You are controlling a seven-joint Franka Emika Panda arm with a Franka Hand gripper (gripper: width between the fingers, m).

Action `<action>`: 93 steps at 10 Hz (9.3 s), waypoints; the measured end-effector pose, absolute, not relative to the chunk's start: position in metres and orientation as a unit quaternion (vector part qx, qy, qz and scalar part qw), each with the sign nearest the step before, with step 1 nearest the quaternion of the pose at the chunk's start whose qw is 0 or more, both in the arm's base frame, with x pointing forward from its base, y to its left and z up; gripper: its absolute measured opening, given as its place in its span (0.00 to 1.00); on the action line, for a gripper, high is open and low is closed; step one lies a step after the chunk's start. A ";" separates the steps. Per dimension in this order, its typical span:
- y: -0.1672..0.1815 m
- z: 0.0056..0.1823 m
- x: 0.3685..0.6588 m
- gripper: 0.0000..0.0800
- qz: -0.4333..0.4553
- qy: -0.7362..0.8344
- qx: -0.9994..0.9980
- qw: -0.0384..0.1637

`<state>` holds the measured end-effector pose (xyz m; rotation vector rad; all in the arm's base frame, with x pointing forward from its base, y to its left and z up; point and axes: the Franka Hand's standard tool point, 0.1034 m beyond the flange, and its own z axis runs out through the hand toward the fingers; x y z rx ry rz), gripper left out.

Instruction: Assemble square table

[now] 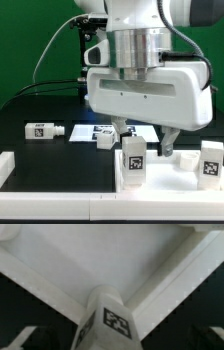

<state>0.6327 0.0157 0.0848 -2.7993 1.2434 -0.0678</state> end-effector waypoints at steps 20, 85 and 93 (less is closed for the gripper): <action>-0.002 0.080 0.633 0.36 -0.011 0.615 -0.786 0.066; 0.004 0.077 0.635 0.81 -0.034 0.579 -0.812 0.066; -0.005 0.075 0.634 0.50 -0.050 0.357 -0.932 0.043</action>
Offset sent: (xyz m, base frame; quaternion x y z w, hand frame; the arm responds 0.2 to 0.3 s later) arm 0.0059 -0.0039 0.0052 -0.0010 0.0492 -0.4841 0.8736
